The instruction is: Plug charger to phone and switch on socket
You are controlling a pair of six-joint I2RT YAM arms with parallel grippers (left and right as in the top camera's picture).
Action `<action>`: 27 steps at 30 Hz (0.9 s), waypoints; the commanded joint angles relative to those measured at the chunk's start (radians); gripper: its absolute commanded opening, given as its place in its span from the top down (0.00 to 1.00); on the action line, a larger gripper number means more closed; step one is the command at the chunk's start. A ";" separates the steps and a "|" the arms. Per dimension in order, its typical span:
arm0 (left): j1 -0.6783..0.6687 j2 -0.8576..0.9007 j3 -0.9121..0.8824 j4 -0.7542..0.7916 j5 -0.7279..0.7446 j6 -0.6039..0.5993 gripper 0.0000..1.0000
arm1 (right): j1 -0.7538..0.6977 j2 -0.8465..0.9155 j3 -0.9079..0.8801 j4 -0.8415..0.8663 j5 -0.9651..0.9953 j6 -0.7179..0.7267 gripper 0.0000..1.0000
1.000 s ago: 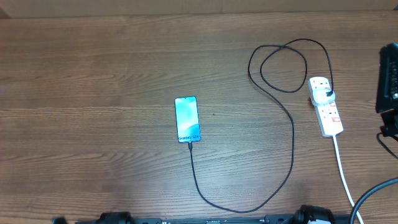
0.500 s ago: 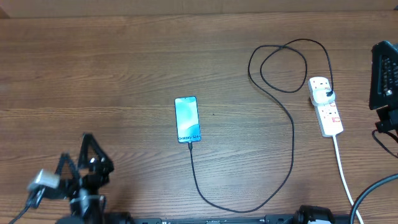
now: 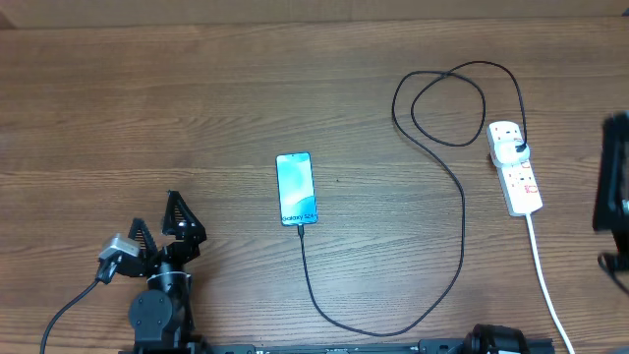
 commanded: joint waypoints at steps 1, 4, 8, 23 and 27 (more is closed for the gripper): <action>0.008 -0.009 -0.021 -0.003 0.003 0.049 0.01 | 0.007 -0.055 -0.003 0.008 0.014 -0.005 0.41; 0.008 -0.009 -0.021 -0.023 0.003 0.050 0.00 | 0.007 -0.101 -0.003 0.005 0.063 -0.006 0.40; 0.008 -0.008 -0.021 -0.036 0.012 0.117 0.00 | 0.021 -0.150 -0.003 0.004 0.145 -0.064 0.39; 0.008 -0.008 -0.021 -0.035 0.011 0.138 0.00 | 0.029 -0.299 -0.002 0.019 0.194 -0.076 0.26; 0.008 -0.008 -0.021 -0.035 0.011 0.138 0.00 | 0.029 -0.345 -0.003 0.017 0.194 -0.077 0.26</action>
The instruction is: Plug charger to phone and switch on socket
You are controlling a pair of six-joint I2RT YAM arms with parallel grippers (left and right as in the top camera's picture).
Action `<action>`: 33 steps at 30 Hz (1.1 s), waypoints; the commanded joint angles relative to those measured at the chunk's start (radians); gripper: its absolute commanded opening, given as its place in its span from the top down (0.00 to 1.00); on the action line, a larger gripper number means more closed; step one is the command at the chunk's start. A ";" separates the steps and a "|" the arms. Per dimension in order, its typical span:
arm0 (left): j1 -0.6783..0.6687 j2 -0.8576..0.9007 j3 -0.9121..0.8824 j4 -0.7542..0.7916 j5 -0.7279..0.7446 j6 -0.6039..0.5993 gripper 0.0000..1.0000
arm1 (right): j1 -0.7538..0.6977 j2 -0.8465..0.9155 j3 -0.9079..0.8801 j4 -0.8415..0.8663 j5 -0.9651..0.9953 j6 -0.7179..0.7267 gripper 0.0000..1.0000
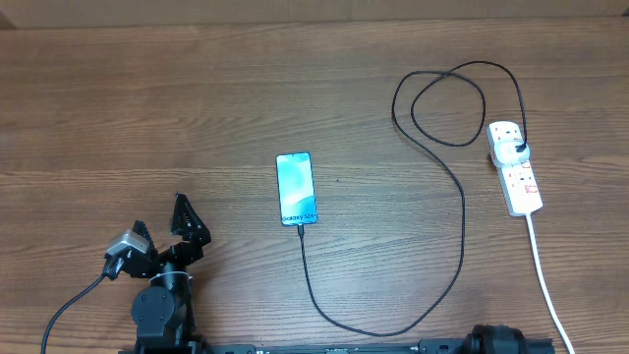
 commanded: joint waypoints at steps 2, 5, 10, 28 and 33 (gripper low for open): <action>0.008 -0.008 -0.009 0.002 0.008 0.027 0.00 | 0.005 -0.050 -0.005 -0.002 0.012 -0.005 0.25; 0.008 -0.008 -0.009 0.002 0.008 0.027 0.01 | 0.010 -0.084 -0.012 -0.002 0.012 -0.005 0.25; 0.008 -0.008 -0.009 0.002 0.008 0.027 0.00 | 0.039 -0.158 -0.017 -0.001 0.012 -0.006 0.23; 0.008 -0.008 -0.009 0.002 0.008 0.027 0.01 | 0.143 -0.444 -0.040 0.001 0.143 -0.005 0.09; 0.008 -0.008 -0.009 0.002 0.008 0.027 0.00 | 0.141 -0.443 -0.022 0.002 0.142 -0.005 0.00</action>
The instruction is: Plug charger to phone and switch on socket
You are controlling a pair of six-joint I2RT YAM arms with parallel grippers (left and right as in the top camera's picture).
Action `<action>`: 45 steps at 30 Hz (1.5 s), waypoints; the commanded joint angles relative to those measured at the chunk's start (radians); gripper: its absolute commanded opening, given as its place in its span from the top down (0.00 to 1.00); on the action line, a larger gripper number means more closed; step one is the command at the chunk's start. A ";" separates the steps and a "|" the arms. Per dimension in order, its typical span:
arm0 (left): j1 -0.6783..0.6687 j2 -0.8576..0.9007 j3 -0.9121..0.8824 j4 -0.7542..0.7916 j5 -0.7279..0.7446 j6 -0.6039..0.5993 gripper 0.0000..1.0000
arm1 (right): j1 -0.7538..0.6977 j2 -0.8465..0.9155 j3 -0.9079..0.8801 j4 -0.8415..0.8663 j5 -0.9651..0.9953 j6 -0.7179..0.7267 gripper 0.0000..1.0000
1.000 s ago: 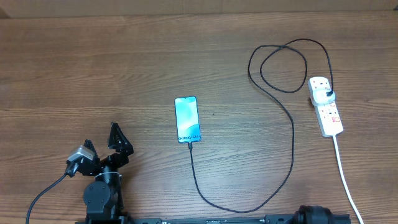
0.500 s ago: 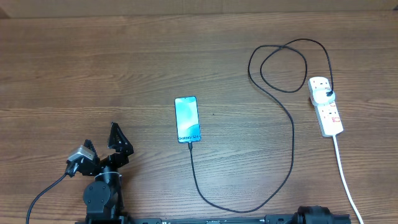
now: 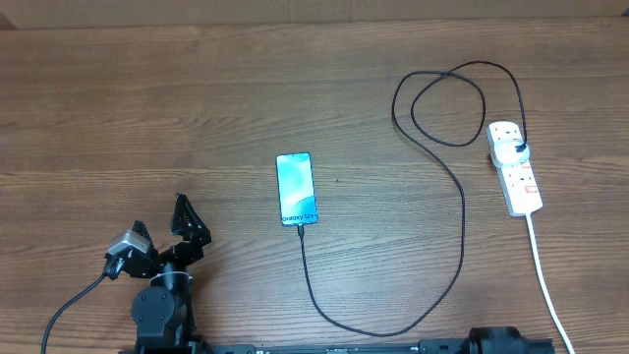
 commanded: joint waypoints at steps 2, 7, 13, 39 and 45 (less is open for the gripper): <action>0.008 -0.008 -0.009 0.002 0.008 0.016 0.00 | -0.007 0.001 -0.047 0.087 0.021 0.012 0.00; 0.008 -0.008 -0.009 0.002 0.008 0.016 0.00 | -0.015 0.002 -0.144 0.111 0.083 0.011 0.00; 0.008 -0.008 -0.009 0.002 0.008 0.016 0.01 | -0.015 0.003 -0.432 0.106 0.211 0.012 0.00; 0.008 -0.008 -0.009 0.002 0.008 0.016 0.00 | -0.015 0.008 -1.648 0.851 0.228 0.142 0.00; 0.008 -0.008 -0.009 0.002 0.008 0.016 0.00 | -0.015 0.008 -1.648 0.725 0.235 0.140 0.00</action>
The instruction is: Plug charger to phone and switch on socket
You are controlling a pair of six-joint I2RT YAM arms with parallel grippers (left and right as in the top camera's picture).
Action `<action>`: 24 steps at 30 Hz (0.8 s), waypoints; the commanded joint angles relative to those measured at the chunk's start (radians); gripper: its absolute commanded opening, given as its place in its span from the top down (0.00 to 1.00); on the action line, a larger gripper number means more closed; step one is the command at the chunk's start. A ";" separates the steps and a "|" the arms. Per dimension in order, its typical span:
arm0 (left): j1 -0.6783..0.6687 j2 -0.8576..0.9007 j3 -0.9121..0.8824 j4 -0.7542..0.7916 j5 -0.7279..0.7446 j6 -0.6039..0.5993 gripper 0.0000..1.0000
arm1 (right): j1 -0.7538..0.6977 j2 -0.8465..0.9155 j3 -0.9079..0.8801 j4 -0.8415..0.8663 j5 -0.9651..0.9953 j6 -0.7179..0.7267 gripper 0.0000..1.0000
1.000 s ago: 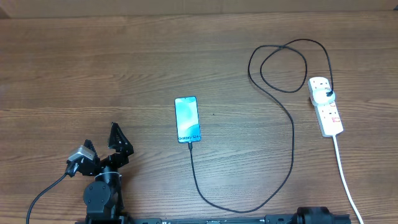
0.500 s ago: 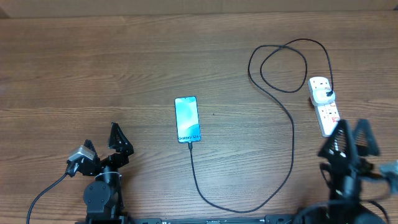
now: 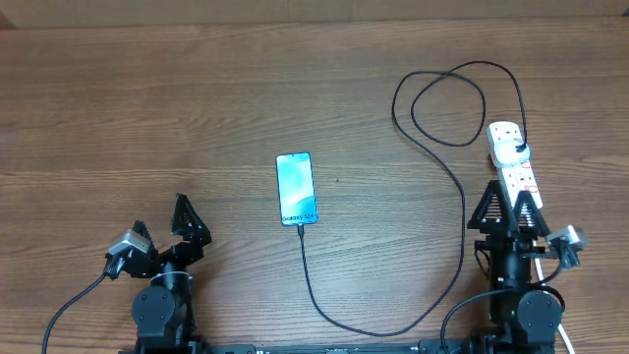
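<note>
A phone (image 3: 296,189) with a lit blue screen lies at the table's middle, a black charger cable (image 3: 462,246) plugged into its near end. The cable loops right and back to a plug in the white socket strip (image 3: 515,167) at the right. My left gripper (image 3: 167,220) stands open near the front left, apart from everything. My right gripper (image 3: 507,208) stands open at the front right, its fingertips at the near end of the strip, over its white lead.
The strip's white lead (image 3: 560,329) runs to the front right edge beside my right arm's base. The cable forms a loop (image 3: 447,103) behind the strip. A pale wall edge runs along the back of the wooden table (image 3: 147,108).
My right arm, out of view before, now stands at the front right with its open gripper at the near end of the socket strip. Phone, cable and left arm have not moved.
At first the right arm was only a blur at the right edge and my left gripper stood open at the front left. The left gripper then sat slightly nearer the front and stayed; the right arm was gone from view, and now shows by the strip.
</note>
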 commanded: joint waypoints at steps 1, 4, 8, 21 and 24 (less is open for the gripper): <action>0.008 -0.008 -0.005 0.001 0.008 0.016 0.01 | -0.002 -0.009 -0.010 -0.074 0.013 0.000 0.00; 0.008 -0.008 -0.005 0.001 0.008 0.016 0.01 | -0.002 -0.006 -0.010 -0.190 0.008 -0.004 0.00; 0.008 -0.008 -0.005 0.001 0.008 0.016 0.00 | -0.002 -0.004 -0.009 -0.190 0.005 -0.003 0.00; 0.008 -0.008 -0.005 0.001 0.008 0.016 0.01 | -0.002 -0.004 -0.009 -0.190 0.005 -0.003 0.00; 0.008 -0.008 -0.005 0.001 0.008 0.016 0.00 | -0.002 -0.005 -0.009 -0.190 0.005 -0.003 0.00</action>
